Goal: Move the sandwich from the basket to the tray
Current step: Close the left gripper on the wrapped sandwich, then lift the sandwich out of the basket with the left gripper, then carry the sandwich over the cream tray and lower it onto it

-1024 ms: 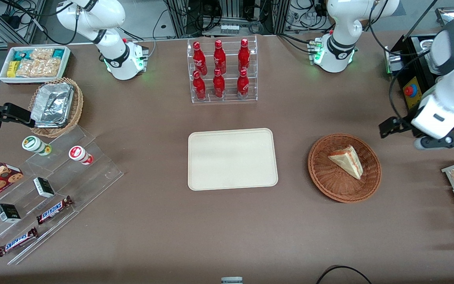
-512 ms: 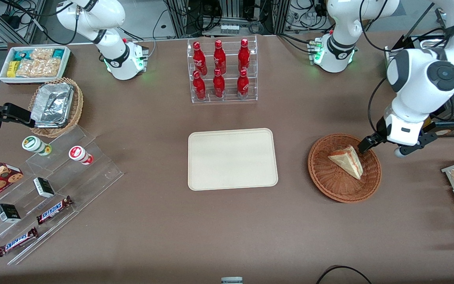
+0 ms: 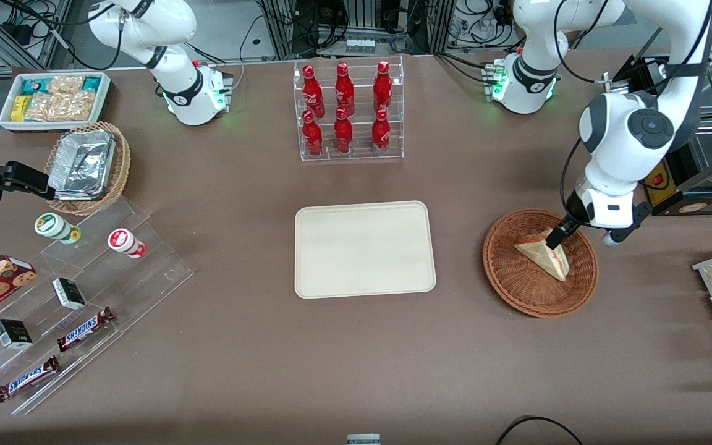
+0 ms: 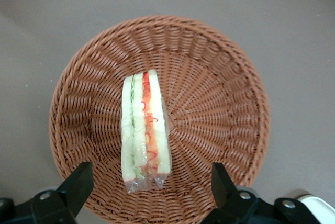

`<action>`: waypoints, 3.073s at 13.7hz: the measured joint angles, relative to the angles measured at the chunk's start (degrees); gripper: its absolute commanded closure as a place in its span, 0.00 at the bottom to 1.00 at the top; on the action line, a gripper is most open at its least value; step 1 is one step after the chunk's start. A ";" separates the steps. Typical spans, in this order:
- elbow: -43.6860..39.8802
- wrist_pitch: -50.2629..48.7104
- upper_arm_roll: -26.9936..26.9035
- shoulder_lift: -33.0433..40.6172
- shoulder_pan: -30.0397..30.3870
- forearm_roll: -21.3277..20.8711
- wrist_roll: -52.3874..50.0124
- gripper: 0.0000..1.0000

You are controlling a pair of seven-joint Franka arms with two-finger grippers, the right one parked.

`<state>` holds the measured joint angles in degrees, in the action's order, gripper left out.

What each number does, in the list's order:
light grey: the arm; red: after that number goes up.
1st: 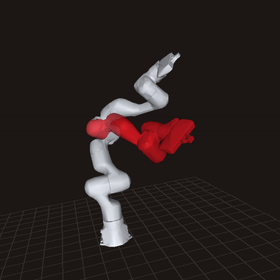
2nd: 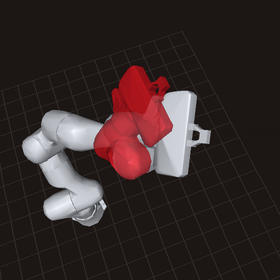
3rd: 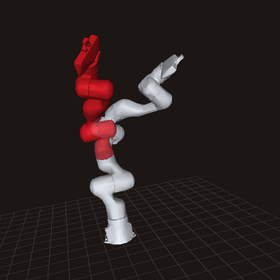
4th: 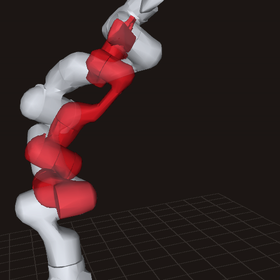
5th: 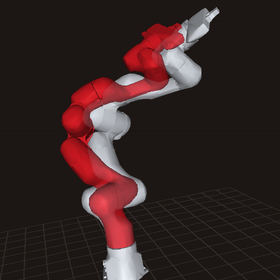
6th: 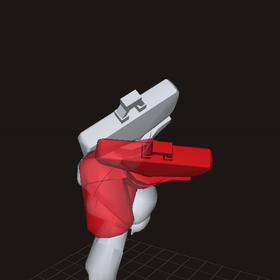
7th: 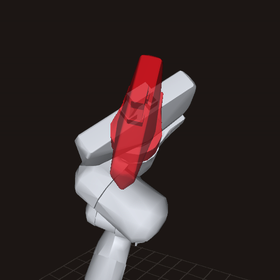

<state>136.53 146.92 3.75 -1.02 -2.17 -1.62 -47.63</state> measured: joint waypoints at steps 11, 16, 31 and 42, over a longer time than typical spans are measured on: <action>0.69 7.67 0.00 -8.71 0.00 0.00 -2.54 0.12; 0.67 8.59 0.00 -9.68 0.00 0.00 -2.82 1.00; -27.10 -32.44 5.02 -4.30 -11.48 0.00 -2.82 1.00; -46.87 -28.47 5.38 -30.22 -33.61 -2.48 -3.31 1.00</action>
<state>89.66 118.45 9.12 -31.24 -35.79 -4.10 -50.95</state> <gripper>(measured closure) 0.846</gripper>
